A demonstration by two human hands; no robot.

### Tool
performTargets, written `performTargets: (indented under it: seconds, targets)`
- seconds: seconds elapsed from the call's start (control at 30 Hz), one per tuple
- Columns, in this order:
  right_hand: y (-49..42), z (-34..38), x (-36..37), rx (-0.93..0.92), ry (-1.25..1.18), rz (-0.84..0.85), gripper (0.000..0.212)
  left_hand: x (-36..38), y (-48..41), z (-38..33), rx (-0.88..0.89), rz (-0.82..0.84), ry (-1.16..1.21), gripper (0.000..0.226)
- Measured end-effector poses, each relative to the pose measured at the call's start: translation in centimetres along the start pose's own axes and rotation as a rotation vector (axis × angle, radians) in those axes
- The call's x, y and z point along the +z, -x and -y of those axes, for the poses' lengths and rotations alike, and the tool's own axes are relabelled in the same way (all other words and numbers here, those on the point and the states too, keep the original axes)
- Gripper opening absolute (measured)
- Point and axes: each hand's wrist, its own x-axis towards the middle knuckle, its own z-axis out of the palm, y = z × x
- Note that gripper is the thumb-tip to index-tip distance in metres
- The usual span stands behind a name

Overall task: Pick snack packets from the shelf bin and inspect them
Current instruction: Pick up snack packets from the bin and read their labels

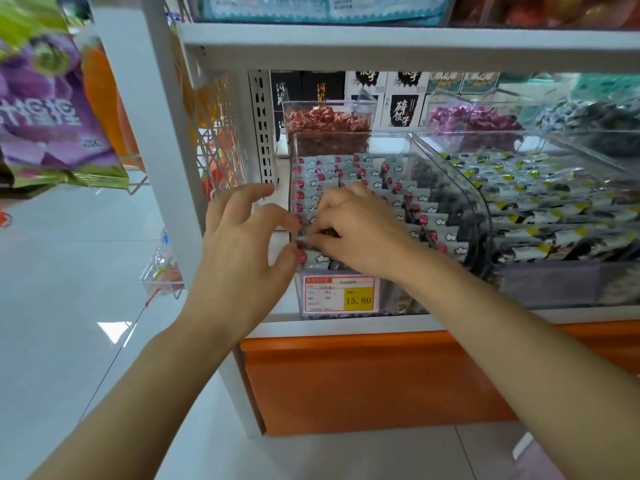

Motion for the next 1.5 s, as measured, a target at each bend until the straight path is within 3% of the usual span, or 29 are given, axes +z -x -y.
performTargets:
  seconds: [0.13,0.27,0.43,0.5,0.6,0.7,0.93,1.03,1.2,1.33,1.43,1.5]
  targets:
    - [-1.2,-1.2,-1.0,0.014,-0.077,0.092,0.026,0.2,0.0,-0.1,0.022,0.011,-0.021,0.025]
    - [-3.0,-1.6,-2.0,0.157,-0.351,-0.077,0.021,0.2,-0.1,-0.1,0.014,-0.003,-0.014,0.027]
    - [-4.2,-1.3,-0.5,0.064,0.016,0.057,0.018,0.1,-0.3,-0.3,0.023,-0.004,-0.017,0.029]
    - [-4.4,-1.1,-0.2,0.024,0.059,0.04,0.013,0.0,-0.4,-0.4,0.03,-0.005,-0.02,0.03]
    - [-3.8,-0.9,-0.9,0.078,-0.254,-0.1,0.008,0.0,-0.3,-0.5,0.031,-0.011,-0.016,0.031]
    - [-2.5,-1.0,-2.3,0.166,-0.576,-0.35,0.007,-0.1,-0.3,-0.6,0.027,-0.025,-0.019,0.032]
    - [2.4,-1.0,-4.1,0.3,-0.874,-0.723,0.011,-0.1,0.0,-0.9,0.004,-0.088,0.011,0.03]
    - [4.7,-1.4,-4.1,0.387,-1.014,-0.724,0.011,0.0,0.1,-1.1,0.011,-0.114,0.025,0.029]
    - [8.1,-1.1,-3.0,0.537,-1.45,-0.702,0.017,0.2,0.3,-2.0,0.051,-0.022,0.101,0.041]
    - [8.5,-1.2,-2.8,0.594,-1.618,-0.656,0.024,0.2,0.5,-2.7,0.036,0.02,0.207,0.046]
    - [8.7,-1.3,-2.9,0.581,-1.716,-0.528,0.01,0.1,0.4,-2.9,-0.062,-0.002,0.331,0.017]
    - [8.8,-1.5,-2.8,0.585,-1.747,-0.45,0.02,0.1,0.4,-2.9,-0.168,-0.019,0.5,0.019]
